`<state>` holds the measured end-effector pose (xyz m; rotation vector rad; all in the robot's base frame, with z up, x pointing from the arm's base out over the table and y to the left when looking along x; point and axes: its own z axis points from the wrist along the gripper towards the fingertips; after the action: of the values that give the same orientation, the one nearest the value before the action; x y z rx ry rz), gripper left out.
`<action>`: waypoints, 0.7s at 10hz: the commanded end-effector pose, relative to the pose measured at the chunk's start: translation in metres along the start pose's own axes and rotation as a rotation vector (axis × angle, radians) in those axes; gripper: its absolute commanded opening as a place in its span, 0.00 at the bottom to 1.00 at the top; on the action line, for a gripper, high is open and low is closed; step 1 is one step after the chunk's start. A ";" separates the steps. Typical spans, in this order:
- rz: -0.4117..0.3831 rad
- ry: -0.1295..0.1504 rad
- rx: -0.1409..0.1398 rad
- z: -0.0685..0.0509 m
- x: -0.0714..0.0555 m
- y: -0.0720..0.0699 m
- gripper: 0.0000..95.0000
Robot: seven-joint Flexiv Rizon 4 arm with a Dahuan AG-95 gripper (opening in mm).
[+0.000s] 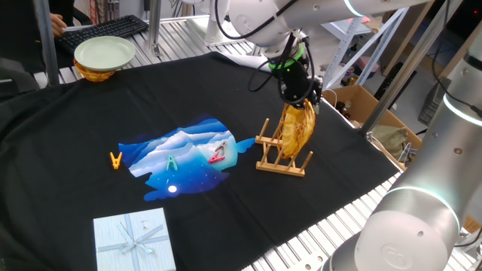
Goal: Put the dish on the dish rack
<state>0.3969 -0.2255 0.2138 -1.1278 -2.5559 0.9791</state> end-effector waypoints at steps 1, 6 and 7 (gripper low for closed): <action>0.020 0.005 -0.011 0.002 0.001 0.001 0.60; 0.066 0.104 -0.111 0.005 0.001 0.005 0.80; 0.075 0.153 -0.156 0.004 0.001 0.005 0.80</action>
<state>0.3971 -0.2252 0.2074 -1.2672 -2.5313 0.7767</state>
